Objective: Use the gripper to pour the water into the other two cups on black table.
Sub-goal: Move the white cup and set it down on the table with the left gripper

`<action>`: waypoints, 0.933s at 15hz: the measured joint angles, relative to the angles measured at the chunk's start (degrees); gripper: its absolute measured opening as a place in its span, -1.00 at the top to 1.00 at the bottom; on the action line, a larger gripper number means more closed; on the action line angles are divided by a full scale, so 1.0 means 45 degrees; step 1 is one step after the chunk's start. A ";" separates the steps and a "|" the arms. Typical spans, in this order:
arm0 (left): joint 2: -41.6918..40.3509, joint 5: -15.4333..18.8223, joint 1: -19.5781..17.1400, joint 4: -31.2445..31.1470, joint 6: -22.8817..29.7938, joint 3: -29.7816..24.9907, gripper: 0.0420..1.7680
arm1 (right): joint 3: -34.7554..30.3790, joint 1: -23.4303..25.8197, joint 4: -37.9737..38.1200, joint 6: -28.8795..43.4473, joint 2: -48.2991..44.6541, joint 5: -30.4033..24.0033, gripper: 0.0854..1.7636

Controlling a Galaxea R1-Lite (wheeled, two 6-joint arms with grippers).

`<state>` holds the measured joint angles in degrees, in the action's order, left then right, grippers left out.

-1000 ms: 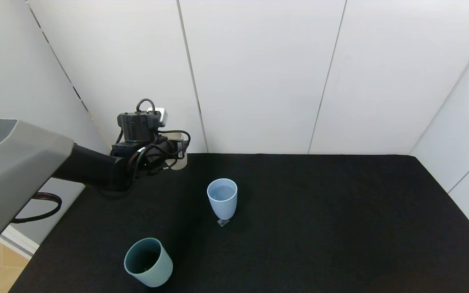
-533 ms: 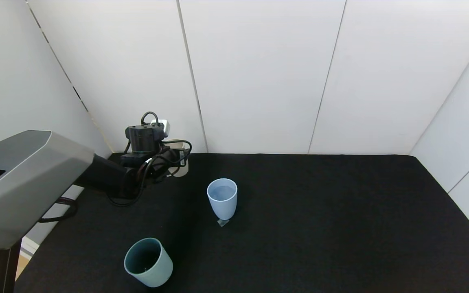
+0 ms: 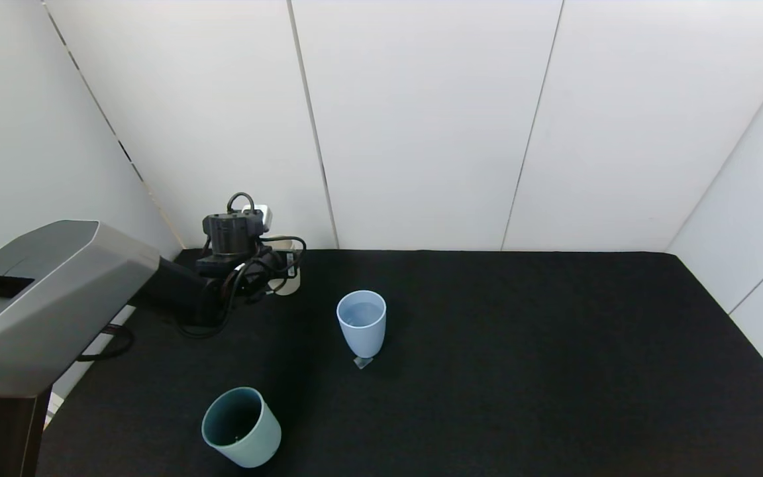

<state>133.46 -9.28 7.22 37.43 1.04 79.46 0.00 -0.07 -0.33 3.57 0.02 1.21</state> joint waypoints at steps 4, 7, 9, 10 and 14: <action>0.0152 0.0016 0.0000 -0.0005 0.0008 0.0033 -0.42 | 0.0000 0.0000 0.0000 0.0003 0.0000 0.0000 -0.94; 0.0171 0.0022 -0.0014 0.0005 0.0003 0.0033 -0.42 | 0.0000 0.0000 0.0000 0.0000 0.0000 0.0005 -0.94; 0.0176 0.0024 -0.0024 0.0005 0.0008 0.0008 -0.52 | 0.0000 0.0000 0.0000 0.0003 0.0000 0.0000 -0.94; 0.0176 0.0024 -0.0024 0.0008 0.0024 0.0008 -0.58 | 0.0000 0.0000 0.0005 0.0000 0.0000 0.0000 -0.94; 0.0165 0.0049 -0.0024 0.0008 0.0049 0.0024 -0.72 | 0.0000 0.0000 0.0000 0.0003 0.0000 0.0005 -0.94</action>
<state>134.21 -9.06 7.11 37.46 1.26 79.57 0.00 -0.07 -0.33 3.58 0.02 1.23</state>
